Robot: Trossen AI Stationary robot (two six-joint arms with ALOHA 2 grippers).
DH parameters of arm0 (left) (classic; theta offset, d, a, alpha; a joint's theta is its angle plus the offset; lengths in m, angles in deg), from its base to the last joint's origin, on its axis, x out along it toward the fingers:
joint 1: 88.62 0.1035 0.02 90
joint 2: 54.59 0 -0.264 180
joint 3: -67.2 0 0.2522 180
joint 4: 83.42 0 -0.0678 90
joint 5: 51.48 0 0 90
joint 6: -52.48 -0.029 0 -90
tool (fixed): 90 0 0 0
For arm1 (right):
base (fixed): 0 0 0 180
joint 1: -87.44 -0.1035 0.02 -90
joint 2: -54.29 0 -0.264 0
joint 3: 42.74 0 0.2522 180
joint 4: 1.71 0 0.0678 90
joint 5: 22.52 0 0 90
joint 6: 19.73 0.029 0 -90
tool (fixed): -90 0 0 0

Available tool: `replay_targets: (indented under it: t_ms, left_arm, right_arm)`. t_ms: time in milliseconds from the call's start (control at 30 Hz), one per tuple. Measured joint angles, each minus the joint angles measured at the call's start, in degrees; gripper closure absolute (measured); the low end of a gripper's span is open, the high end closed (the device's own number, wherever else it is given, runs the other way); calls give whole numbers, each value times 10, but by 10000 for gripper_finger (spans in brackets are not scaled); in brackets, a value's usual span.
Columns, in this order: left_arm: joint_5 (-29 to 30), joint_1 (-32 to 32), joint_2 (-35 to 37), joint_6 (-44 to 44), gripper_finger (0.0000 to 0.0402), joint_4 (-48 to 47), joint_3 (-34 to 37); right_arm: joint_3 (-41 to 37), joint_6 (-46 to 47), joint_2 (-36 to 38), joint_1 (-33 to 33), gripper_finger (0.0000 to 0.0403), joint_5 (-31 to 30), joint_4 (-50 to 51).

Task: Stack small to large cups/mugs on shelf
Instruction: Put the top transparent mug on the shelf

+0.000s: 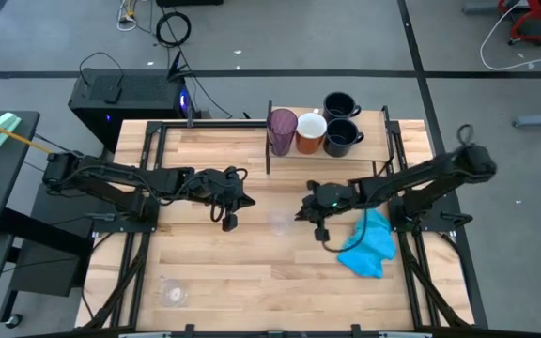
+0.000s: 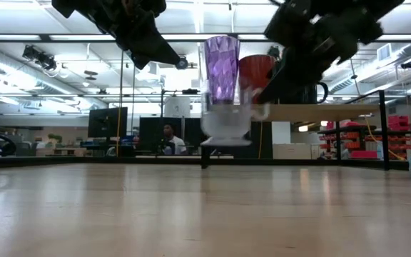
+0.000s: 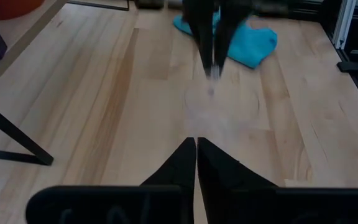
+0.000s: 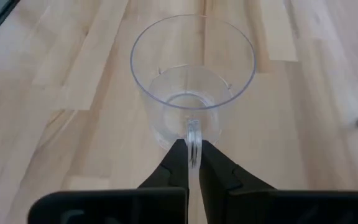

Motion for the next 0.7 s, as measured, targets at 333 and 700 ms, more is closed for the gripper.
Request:
replay_targets:
  t_ms: [333,700]
  left_arm:
    - [0,0,0,1,389,-1,0]
    - [0,0,0,8,373,-4,0]
  right_arm:
    - [0,13,176,5,386,-31,120]
    - [101,30,290,41,386,-85,343]
